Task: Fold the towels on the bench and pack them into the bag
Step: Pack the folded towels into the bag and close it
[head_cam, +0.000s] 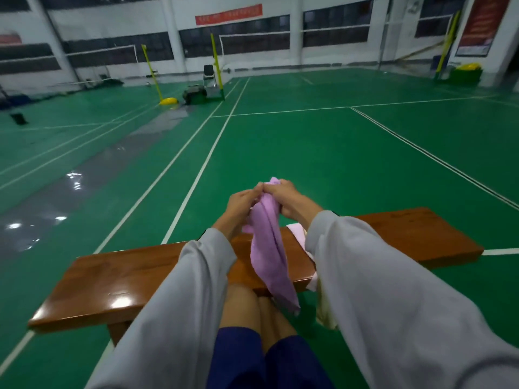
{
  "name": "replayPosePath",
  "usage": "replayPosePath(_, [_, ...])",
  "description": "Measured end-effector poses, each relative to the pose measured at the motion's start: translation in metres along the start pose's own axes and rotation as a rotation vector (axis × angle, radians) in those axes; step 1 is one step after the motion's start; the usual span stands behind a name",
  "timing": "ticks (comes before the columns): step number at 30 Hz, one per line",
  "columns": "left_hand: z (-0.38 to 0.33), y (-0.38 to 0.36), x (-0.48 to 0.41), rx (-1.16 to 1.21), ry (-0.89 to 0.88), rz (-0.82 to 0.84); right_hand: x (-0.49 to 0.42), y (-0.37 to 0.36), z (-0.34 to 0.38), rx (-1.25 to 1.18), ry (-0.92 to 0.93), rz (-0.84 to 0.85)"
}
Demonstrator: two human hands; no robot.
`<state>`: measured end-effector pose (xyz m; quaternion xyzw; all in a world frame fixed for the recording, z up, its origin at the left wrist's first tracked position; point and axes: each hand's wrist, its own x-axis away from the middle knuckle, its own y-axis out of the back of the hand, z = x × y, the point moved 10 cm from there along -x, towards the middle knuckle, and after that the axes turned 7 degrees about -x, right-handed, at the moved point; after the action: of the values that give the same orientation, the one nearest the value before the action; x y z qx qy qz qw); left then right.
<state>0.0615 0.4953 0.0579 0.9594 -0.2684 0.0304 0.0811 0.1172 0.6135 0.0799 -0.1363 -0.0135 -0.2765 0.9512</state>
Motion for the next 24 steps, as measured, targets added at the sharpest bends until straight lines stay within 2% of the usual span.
replayPosePath(2, [-0.007, 0.009, 0.003, 0.02, -0.018, -0.079, -0.001, 0.002, -0.002, 0.112, 0.023, -0.05])
replayPosePath(5, [-0.014, 0.012, 0.003, 0.061, 0.01, -0.055, -0.002, 0.003, -0.006, 0.127, 0.016, -0.098])
replayPosePath(7, [-0.008, 0.01, 0.006, -0.038, 0.094, -0.029, -0.002, 0.002, -0.003, 0.154, 0.008, -0.109])
replayPosePath(8, [-0.003, 0.008, 0.007, -0.09, 0.159, 0.003, -0.006, 0.003, 0.003, 0.244, 0.035, -0.114])
replayPosePath(11, [0.018, -0.004, 0.013, -0.096, 0.296, 0.164, -0.01, -0.003, 0.033, 0.825, 0.21, -0.11])
replayPosePath(13, [0.024, -0.007, 0.007, -0.129, 0.267, 0.176, -0.004, -0.014, 0.054, 0.926, 0.319, -0.103])
replayPosePath(14, [0.022, -0.007, 0.003, -0.117, 0.228, 0.158, -0.001, -0.023, 0.065, 0.904, 0.374, -0.083])
replayPosePath(16, [0.017, -0.011, -0.002, 0.004, 0.145, 0.133, 0.005, -0.039, 0.082, 0.692, 0.423, 0.022])
replayPosePath(18, [0.004, -0.016, 0.002, 0.143, 0.073, 0.135, 0.006, -0.043, 0.091, 0.389, 0.37, 0.115])
replayPosePath(20, [0.004, -0.013, 0.0, 0.185, 0.046, 0.134, 0.0, -0.039, 0.089, 0.16, 0.253, 0.149])
replayPosePath(22, [0.014, -0.012, -0.002, 0.193, 0.086, 0.204, -0.005, -0.035, 0.083, 0.014, 0.148, 0.158])
replayPosePath(24, [0.037, -0.008, -0.002, 0.074, 0.227, 0.268, -0.01, -0.028, 0.08, -0.108, 0.074, 0.149])
